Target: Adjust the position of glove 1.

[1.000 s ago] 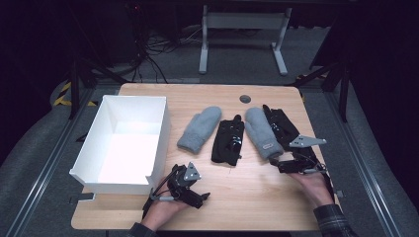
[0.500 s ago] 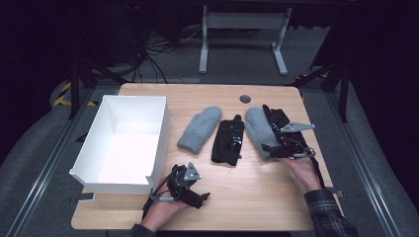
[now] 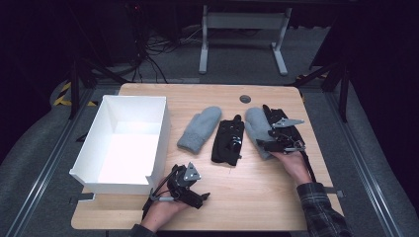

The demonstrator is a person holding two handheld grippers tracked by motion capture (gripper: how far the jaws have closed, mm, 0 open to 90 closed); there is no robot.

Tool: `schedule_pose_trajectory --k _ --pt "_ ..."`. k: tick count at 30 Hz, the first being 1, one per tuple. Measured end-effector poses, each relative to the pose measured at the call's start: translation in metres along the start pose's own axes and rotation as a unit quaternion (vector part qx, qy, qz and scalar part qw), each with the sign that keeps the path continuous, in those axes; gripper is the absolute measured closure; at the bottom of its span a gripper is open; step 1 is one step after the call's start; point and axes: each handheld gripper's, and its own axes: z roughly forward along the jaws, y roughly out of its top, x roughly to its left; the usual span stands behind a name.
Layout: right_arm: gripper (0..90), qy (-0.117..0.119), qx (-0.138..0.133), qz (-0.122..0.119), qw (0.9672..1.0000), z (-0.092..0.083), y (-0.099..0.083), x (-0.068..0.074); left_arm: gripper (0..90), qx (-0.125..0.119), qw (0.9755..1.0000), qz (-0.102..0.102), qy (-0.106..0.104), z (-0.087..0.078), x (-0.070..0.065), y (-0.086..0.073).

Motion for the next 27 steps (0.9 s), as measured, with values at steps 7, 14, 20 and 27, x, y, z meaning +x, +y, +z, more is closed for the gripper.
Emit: schedule_pose_trajectory --k 7,14,20,27 --pt "66.8 0.016 0.008 0.001 0.9998 0.004 -0.004 -0.003 0.1 0.0 1.0 -0.001 0.001 0.0 0.0 0.0" --pt "85.6 0.02 -0.001 0.004 0.9998 -0.005 -0.003 -0.005 0.2 0.0 1.0 -0.001 0.001 0.0 0.0 0.0" --pt "86.2 0.023 -0.017 -0.009 0.9995 -0.022 0.0 0.001 0.2 0.0 1.0 0.0 0.002 0.0 0.0 0.0" --pt "86.5 0.033 -0.036 -0.02 0.9986 -0.047 -0.005 0.013 0.2 0.0 1.0 -0.001 0.0 0.0 0.0 0.0"
